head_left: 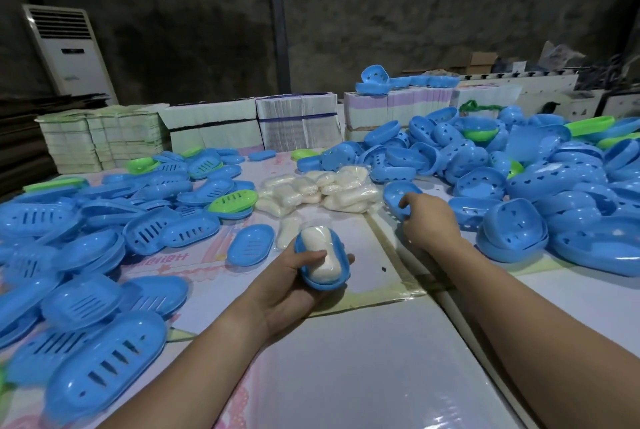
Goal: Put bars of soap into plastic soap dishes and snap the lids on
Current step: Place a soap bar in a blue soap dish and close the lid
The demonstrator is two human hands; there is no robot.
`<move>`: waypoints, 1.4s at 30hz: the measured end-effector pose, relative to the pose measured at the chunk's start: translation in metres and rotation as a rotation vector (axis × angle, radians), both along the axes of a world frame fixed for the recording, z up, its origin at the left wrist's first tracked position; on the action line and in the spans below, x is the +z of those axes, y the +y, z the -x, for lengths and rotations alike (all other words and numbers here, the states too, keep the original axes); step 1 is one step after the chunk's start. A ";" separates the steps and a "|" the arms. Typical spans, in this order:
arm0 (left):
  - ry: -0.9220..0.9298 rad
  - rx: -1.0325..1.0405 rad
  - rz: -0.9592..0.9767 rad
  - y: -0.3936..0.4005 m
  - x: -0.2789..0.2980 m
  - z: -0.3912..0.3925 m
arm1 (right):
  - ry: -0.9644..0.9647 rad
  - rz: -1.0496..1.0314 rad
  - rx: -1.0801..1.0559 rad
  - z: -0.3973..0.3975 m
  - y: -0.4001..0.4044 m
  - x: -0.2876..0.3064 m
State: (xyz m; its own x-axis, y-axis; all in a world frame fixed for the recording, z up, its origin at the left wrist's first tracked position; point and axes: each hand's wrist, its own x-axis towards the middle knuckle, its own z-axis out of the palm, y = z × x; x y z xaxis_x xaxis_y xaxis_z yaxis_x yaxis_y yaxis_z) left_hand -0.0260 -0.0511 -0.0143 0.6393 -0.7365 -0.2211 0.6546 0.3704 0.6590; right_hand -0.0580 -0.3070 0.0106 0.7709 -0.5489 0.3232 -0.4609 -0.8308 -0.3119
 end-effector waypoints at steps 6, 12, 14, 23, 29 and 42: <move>0.029 0.023 -0.003 0.002 -0.002 -0.001 | -0.225 -0.530 0.148 0.016 0.028 0.021; 0.038 0.081 0.006 -0.002 -0.002 0.000 | -0.490 -1.454 0.384 0.039 0.058 0.031; 0.014 0.080 0.003 -0.003 -0.002 0.001 | -0.423 -1.581 0.430 0.042 0.068 0.031; -0.081 0.057 -0.013 -0.004 0.000 0.003 | -0.164 -0.845 0.437 0.037 0.094 0.006; -0.102 0.007 -0.018 -0.002 -0.001 0.000 | -0.232 -0.549 0.555 0.036 0.090 0.003; -0.096 -0.127 0.018 0.000 0.004 0.001 | -0.204 -0.616 0.485 0.035 0.085 0.008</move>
